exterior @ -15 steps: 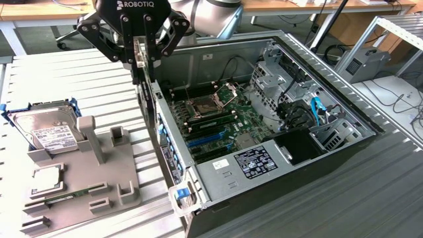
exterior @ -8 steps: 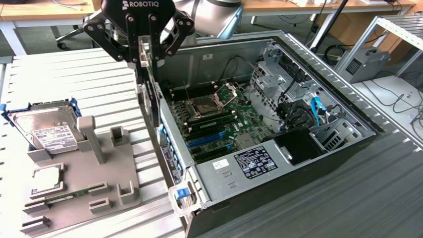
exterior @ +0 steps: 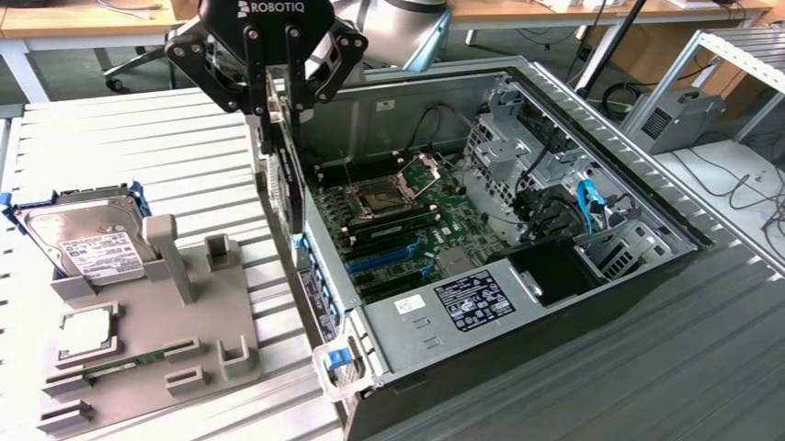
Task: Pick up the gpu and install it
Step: 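Pick up the gpu and move the gpu toward the slot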
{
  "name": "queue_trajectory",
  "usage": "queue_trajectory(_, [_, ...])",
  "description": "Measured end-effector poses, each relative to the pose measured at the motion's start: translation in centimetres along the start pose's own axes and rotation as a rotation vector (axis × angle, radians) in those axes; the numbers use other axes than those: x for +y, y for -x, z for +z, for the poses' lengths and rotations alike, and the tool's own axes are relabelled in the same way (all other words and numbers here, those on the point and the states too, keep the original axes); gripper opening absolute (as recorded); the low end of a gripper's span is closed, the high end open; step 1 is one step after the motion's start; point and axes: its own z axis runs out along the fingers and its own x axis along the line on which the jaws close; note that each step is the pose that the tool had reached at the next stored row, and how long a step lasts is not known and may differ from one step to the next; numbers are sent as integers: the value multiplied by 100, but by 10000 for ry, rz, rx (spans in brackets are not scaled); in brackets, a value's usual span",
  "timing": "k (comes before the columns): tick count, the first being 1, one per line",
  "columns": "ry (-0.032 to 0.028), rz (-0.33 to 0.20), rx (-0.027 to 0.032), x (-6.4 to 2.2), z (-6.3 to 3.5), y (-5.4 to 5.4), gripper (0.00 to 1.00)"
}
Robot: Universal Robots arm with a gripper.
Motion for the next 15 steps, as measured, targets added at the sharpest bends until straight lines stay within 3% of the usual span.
queue_trajectory(1, [0,1,0,1,0,8,26])
queue_trajectory(12, [0,1,0,61,12,811,26])
queue_trajectory(15, [1,0,0,68,14,907,26])
